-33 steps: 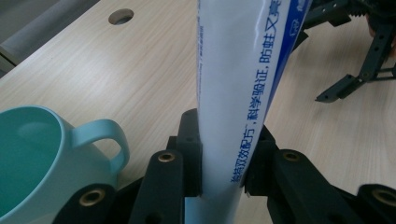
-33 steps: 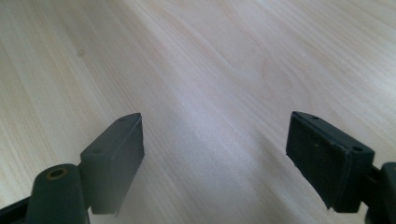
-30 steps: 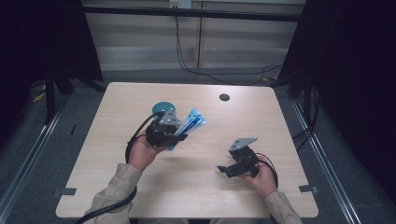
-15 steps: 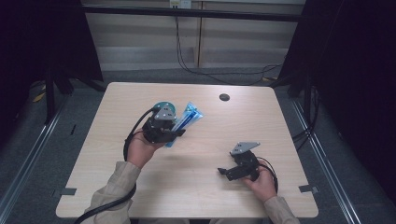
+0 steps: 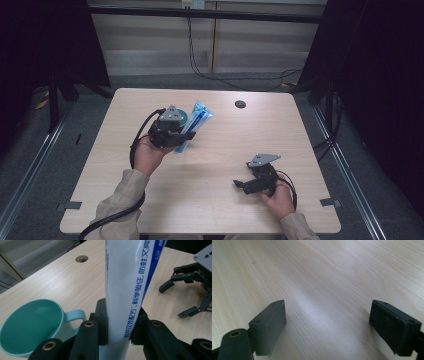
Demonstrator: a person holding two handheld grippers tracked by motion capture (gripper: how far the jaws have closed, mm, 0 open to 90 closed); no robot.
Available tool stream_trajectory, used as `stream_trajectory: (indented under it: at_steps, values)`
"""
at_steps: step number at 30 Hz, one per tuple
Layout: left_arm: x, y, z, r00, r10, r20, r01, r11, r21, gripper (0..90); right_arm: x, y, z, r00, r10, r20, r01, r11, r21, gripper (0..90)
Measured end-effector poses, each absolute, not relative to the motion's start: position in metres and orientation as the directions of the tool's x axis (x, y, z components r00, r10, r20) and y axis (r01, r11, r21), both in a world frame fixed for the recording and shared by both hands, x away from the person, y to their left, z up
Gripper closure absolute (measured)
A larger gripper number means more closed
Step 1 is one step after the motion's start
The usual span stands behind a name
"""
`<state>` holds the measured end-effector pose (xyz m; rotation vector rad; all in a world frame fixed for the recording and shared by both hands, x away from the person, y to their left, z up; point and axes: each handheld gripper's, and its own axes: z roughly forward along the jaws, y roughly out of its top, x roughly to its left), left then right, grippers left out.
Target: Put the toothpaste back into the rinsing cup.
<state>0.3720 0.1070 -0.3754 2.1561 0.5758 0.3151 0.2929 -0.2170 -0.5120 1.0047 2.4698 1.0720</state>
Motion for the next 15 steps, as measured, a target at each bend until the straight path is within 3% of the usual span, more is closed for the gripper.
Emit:
stream_trajectory:
  at_steps: [15]
  values:
    - [0.386,0.117,-0.356,0.841,0.541,-0.005,0.314,-0.481,0.819,73.2,0.293,-0.217,-0.512,-0.723,0.690,0.029,0.492,0.485,0.723,13.6]
